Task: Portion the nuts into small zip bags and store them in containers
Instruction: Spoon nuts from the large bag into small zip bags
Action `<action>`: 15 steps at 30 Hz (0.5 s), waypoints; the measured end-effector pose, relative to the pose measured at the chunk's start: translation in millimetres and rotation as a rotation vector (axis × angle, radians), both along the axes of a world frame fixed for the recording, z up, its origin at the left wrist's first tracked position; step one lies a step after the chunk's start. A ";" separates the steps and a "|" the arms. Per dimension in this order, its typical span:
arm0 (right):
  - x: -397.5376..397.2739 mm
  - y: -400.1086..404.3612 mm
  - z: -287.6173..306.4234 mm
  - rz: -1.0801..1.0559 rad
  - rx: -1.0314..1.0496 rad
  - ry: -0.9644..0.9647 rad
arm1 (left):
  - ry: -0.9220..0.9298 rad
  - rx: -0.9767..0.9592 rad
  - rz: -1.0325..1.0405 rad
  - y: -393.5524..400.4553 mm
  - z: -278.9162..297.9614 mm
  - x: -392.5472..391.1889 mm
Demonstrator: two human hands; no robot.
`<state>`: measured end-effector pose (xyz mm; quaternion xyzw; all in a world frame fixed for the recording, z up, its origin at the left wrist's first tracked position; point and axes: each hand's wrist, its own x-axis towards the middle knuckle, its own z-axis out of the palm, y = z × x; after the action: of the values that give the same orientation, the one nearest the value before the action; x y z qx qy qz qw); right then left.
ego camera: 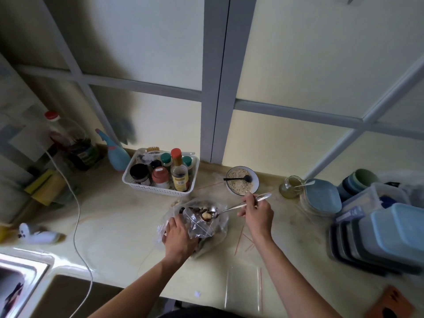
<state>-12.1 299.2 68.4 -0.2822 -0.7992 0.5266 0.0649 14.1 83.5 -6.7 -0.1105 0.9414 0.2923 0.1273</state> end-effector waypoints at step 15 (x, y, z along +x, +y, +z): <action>40.5 -14.3 13.7 0.779 -0.183 0.290 | 0.152 0.203 0.020 -4.7 -2.5 18.4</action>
<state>28.4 284.9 82.1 0.1135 -0.7786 0.6149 -0.0524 32.5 78.9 -9.1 -0.0838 0.9128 0.3948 0.0632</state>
